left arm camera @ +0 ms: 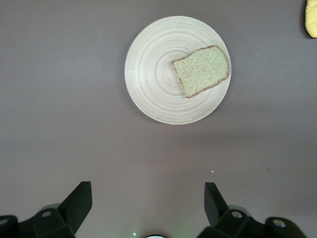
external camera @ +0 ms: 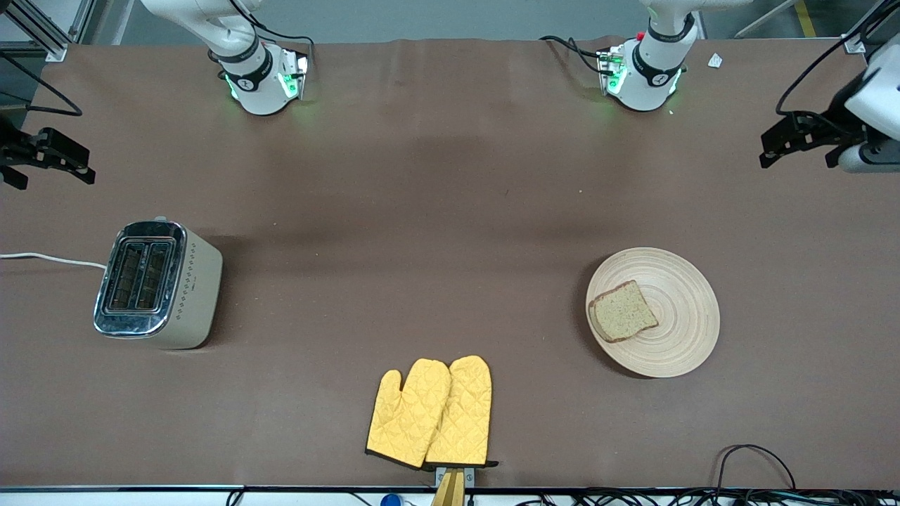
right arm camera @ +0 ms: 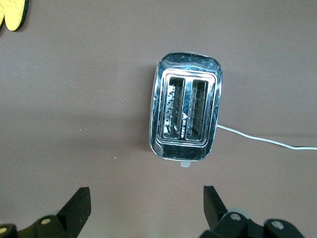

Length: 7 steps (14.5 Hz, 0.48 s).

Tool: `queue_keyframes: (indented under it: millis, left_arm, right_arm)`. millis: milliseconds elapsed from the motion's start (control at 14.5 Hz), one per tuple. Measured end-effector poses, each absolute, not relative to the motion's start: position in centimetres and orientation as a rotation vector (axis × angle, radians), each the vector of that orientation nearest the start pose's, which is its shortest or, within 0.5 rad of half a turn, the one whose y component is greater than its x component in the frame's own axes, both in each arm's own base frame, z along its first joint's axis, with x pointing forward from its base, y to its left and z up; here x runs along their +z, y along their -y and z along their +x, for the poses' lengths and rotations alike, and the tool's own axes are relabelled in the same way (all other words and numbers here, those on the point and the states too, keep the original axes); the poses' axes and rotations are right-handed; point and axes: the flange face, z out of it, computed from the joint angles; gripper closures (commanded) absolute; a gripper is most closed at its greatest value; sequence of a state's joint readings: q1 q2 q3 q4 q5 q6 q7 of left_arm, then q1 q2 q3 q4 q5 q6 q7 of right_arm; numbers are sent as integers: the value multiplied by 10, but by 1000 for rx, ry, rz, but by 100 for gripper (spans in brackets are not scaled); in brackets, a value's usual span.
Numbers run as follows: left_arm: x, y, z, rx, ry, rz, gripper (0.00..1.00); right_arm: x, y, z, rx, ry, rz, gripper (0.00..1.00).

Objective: Move plate and put bread in toaster

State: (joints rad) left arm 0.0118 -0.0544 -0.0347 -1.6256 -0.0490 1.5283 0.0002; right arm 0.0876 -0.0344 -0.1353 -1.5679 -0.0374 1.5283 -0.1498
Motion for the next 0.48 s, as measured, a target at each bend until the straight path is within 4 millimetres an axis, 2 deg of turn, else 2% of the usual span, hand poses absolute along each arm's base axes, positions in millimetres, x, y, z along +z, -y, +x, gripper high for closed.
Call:
queue_keyframes:
  millis: [138, 276, 483]
  left_arm:
    - [588, -30, 554, 137, -3, -3294, 0]
    - [537, -82, 579, 167, 39, -3359, 0]
    - [456, -132, 602, 236, 191, -3483, 0]
  right_arm:
    - [641, 31, 539, 14, 161, -3169, 0]
    - [641, 30, 539, 14, 162, -3169, 0]
    - [640, 30, 539, 16, 162, -3169, 0]
